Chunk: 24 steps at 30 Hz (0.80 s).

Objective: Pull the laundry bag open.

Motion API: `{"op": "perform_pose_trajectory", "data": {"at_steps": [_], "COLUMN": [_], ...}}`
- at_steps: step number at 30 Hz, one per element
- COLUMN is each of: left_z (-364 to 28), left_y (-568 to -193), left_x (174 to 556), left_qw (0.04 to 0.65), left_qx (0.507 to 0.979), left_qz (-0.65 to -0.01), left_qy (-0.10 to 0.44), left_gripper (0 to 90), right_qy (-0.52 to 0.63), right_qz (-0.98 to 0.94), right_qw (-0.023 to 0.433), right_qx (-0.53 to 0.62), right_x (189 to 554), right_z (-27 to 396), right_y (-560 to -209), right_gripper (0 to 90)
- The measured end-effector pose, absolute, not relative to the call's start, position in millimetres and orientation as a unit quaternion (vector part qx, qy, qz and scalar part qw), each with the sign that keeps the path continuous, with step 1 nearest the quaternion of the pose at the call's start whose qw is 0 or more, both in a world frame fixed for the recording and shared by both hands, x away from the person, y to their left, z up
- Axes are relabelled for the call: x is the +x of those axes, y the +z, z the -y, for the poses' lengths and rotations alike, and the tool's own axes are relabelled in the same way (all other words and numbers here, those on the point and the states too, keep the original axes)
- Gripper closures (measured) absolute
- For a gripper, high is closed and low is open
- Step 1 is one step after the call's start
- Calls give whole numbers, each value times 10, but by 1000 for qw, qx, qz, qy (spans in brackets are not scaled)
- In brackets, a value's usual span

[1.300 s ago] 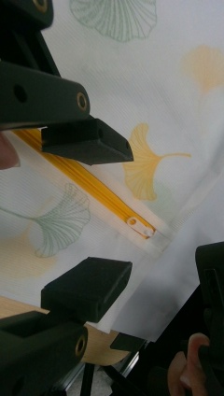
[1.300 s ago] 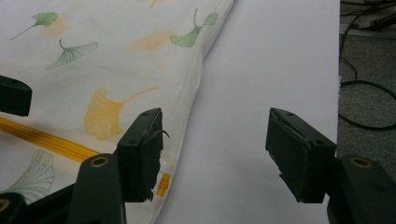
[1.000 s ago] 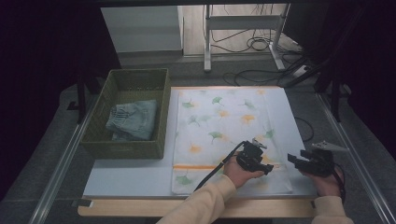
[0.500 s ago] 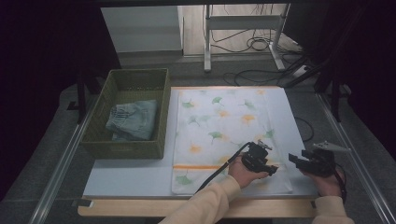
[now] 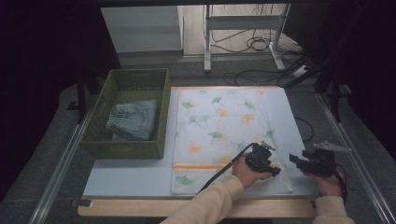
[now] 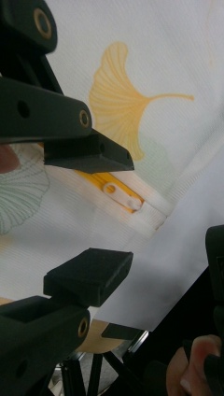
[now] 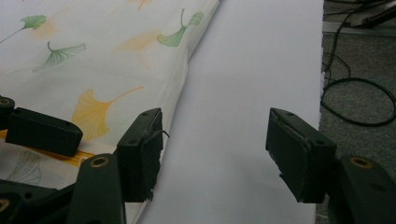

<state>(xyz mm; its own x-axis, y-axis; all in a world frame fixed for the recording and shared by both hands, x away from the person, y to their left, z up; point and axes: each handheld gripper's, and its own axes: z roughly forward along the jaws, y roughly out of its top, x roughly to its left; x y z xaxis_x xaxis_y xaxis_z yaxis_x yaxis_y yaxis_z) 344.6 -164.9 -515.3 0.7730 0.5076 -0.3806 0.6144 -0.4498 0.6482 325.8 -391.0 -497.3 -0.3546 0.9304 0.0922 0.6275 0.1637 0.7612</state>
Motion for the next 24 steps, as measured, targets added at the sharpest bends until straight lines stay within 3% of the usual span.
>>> {"op": "perform_pose_trajectory", "data": {"at_steps": [24], "left_z": [1674], "left_y": [-5211], "left_x": [3477], "left_qw": [417], "left_qx": [847], "left_qz": [-323], "left_qy": [-61], "left_gripper": [593], "right_qy": [361], "right_qz": [-736], "right_qw": [208], "right_qx": [534], "right_x": [3262], "right_z": [3955], "right_y": [-4995], "right_gripper": [365]}}
